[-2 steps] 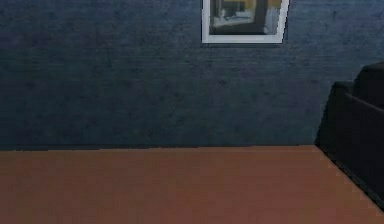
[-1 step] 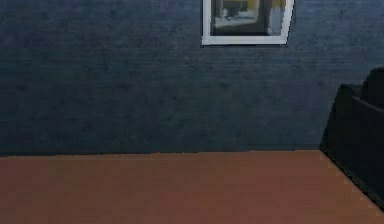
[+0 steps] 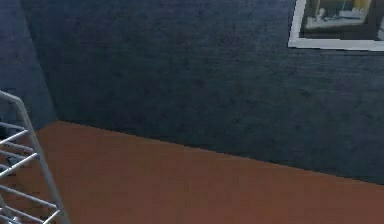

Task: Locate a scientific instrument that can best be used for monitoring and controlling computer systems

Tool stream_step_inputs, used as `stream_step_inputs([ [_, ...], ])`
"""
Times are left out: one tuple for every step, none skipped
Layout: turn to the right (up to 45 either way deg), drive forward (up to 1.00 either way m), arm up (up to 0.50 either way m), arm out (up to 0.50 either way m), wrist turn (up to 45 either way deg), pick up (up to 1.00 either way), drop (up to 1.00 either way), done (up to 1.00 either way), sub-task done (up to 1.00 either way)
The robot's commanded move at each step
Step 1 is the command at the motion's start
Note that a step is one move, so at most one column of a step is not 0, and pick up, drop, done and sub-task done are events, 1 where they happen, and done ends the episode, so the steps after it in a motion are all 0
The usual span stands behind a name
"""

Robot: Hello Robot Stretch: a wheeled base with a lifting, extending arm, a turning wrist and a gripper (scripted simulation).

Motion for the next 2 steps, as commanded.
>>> stream_step_inputs([
  [0.0,0.9,0.0,0.0,0.0,0.0,0.0,0.0,0.0],
  [-18.0,0.0,0.0,0.0,0.0,0.0,0.0,0.0,0.0],
])
